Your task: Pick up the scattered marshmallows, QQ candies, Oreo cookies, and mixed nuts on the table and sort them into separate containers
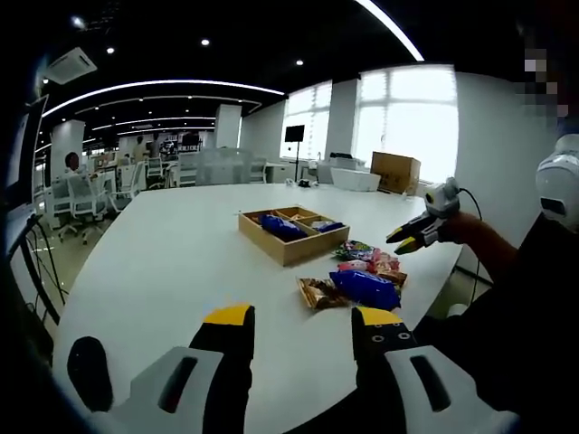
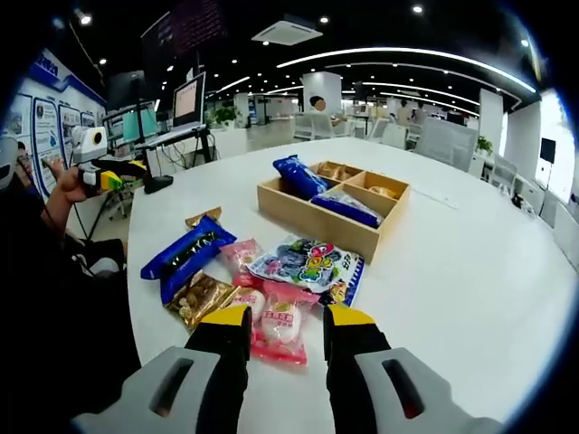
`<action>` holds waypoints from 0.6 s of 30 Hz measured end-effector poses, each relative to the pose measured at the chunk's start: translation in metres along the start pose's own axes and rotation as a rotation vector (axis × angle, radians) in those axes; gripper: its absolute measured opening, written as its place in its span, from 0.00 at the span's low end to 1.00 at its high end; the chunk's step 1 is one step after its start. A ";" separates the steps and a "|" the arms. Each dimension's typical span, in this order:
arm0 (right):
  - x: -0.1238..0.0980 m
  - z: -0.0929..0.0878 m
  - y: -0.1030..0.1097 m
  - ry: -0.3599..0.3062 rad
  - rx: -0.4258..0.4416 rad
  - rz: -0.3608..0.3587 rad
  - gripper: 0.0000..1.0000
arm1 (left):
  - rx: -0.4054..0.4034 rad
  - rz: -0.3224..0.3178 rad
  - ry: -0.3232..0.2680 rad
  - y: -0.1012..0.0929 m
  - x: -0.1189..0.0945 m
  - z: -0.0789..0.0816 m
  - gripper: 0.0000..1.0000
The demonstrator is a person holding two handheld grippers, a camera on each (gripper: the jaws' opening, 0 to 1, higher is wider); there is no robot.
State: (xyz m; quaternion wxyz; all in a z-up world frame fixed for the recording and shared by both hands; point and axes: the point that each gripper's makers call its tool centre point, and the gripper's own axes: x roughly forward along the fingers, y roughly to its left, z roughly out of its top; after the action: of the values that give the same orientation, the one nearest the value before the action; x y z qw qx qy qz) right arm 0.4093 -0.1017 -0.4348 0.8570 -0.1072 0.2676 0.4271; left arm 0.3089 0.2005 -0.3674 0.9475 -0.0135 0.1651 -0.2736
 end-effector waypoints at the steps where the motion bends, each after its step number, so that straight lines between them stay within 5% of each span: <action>1: 0.002 -0.001 -0.001 0.004 0.001 0.001 0.28 | 0.000 0.000 0.000 0.000 0.000 0.000 0.48; 18: 0.028 -0.015 0.001 0.044 0.056 0.043 0.23 | 0.000 0.001 0.013 -0.001 0.002 -0.001 0.47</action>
State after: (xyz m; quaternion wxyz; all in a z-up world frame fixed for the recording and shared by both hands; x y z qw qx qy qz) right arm 0.4171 -0.0885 -0.4625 0.8441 -0.0868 0.3004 0.4356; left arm 0.3096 0.1988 -0.3687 0.9464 -0.0115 0.1714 -0.2734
